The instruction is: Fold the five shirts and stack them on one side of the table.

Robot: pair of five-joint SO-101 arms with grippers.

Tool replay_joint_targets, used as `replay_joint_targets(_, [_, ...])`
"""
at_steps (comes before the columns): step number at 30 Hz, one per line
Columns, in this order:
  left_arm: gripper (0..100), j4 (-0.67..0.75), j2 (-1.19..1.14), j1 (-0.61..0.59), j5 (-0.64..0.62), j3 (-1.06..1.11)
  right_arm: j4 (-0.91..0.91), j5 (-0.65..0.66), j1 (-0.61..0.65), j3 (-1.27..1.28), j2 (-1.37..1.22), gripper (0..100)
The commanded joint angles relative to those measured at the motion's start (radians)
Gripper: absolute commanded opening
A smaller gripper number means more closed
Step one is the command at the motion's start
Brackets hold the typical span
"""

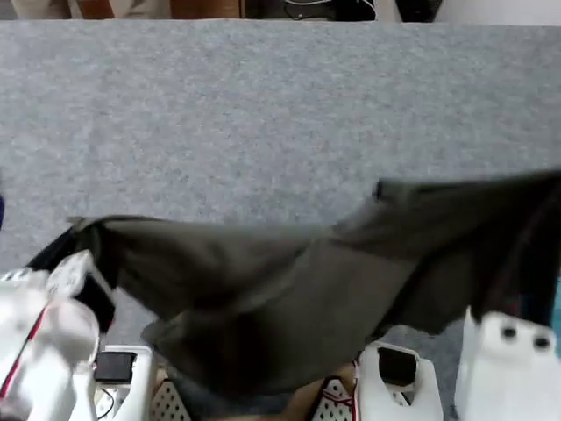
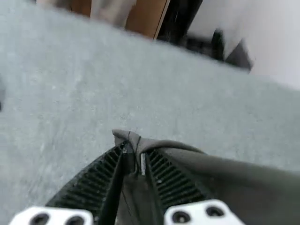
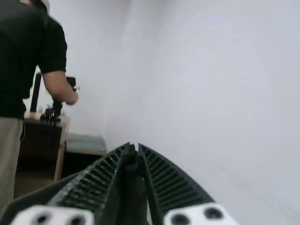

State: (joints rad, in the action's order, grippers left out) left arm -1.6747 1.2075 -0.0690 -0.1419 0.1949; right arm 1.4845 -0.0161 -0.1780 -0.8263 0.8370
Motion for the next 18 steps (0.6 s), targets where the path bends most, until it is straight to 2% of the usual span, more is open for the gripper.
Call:
replay_joint_targets(1, [2,0.186,0.002,-0.011,0.002,0.187,-0.063,-0.009,-0.007,0.097,-0.019,0.5])
replay_joint_targets(4, [2,0.371,0.002,-0.025,0.000,0.298,-0.107,-0.009,-0.007,0.136,-0.059,0.5])
replay_joint_targets(10, [2,0.624,0.001,-0.201,0.006,0.284,-0.269,0.015,-0.013,0.139,-0.143,0.5])
replay_joint_targets(14, [2,0.712,0.001,-0.341,0.009,0.189,-0.407,0.161,-0.013,0.120,-0.165,0.5])
replay_joint_targets(18, [2,0.727,0.008,-0.384,0.078,0.143,-0.479,0.292,-0.013,0.038,-0.168,0.5])
